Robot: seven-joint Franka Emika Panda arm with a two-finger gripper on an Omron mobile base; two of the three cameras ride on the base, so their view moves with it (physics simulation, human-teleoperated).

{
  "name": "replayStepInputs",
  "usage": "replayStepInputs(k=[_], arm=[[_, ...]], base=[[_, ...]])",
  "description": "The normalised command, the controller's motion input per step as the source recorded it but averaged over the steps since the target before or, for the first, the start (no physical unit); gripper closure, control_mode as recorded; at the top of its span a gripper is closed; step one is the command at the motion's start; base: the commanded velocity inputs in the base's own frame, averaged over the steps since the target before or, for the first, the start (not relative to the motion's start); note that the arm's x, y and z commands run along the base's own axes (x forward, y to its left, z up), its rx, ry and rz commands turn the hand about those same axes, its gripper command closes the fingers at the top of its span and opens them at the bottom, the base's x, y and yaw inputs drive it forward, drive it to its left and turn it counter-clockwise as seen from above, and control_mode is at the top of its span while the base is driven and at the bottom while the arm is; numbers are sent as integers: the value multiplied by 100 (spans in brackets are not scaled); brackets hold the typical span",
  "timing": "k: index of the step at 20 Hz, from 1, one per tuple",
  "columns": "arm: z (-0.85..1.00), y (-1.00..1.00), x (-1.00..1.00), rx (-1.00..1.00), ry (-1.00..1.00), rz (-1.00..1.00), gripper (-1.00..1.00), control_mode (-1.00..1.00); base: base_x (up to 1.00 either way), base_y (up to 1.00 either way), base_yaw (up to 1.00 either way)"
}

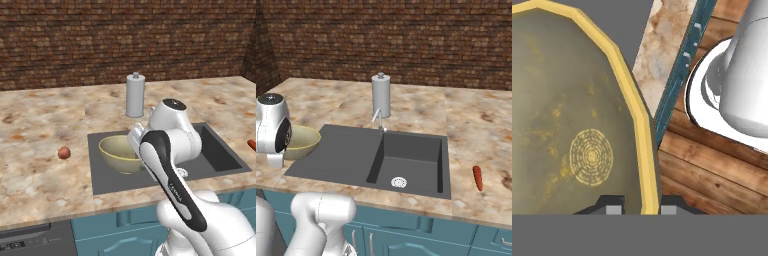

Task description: Remove the carrot and onion from the sink. Then move the bowl and cup from the counter to the sink for washing.

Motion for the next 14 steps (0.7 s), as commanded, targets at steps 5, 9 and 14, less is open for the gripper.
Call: replayStepInputs(k=[5, 9, 14], arm=[[8, -44, -22, -5, 9, -6, 100, -100], [10, -45, -17, -1, 12, -7, 100, -100], [9, -47, -14, -2, 7, -8, 100, -100]], base=[[0, 0, 0], [0, 0, 0], [0, 0, 0]])
